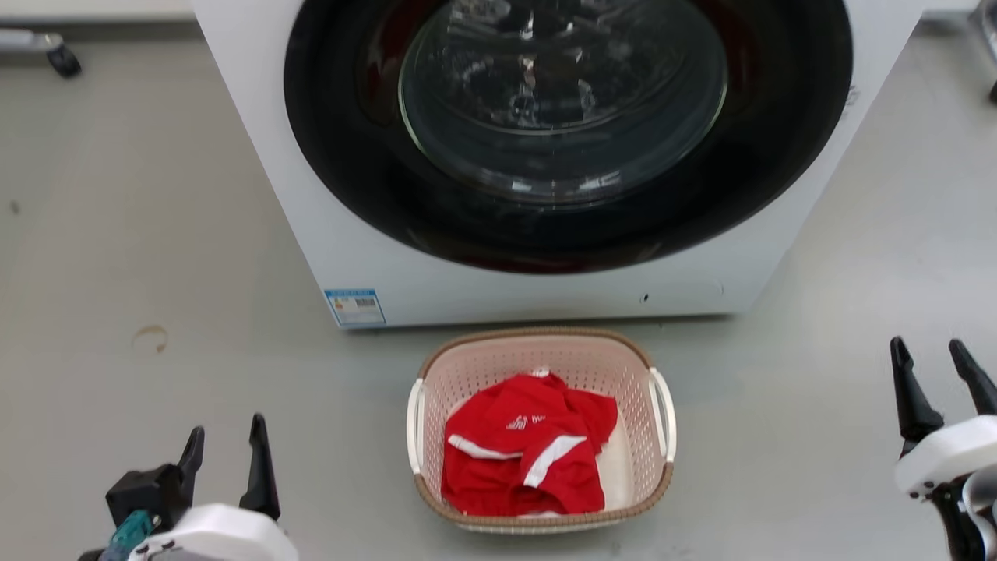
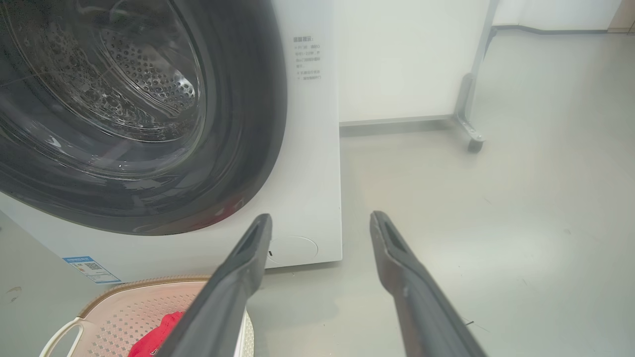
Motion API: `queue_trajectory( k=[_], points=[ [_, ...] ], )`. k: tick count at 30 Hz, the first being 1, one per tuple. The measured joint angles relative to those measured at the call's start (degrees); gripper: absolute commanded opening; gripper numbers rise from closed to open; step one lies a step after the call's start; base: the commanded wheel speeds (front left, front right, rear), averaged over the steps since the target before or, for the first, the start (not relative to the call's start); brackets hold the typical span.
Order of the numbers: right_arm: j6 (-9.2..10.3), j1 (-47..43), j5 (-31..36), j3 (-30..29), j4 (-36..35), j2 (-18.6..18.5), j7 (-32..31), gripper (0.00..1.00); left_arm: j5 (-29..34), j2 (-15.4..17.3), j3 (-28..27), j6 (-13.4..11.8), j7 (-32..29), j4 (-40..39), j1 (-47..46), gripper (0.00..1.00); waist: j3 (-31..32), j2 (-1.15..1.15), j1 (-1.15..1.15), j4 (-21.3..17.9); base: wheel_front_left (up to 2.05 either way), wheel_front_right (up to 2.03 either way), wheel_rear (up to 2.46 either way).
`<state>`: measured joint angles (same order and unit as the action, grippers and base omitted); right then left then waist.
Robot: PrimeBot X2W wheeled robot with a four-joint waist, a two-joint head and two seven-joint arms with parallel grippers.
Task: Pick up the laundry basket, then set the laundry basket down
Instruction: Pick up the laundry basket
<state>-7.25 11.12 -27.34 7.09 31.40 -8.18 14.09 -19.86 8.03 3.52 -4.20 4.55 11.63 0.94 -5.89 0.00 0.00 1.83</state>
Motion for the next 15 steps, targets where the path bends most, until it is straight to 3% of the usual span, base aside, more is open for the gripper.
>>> queue_trajectory(
  k=[15],
  points=[
    [0.0,6.61,-5.66,1.47,-4.76,-2.26,0.1,1.0,-1.54,-3.44,3.54,2.61,5.79,10.09,-15.78,1.0,-18.85,0.0,0.0,-0.05,0.0,0.0,0.0]
  ],
)
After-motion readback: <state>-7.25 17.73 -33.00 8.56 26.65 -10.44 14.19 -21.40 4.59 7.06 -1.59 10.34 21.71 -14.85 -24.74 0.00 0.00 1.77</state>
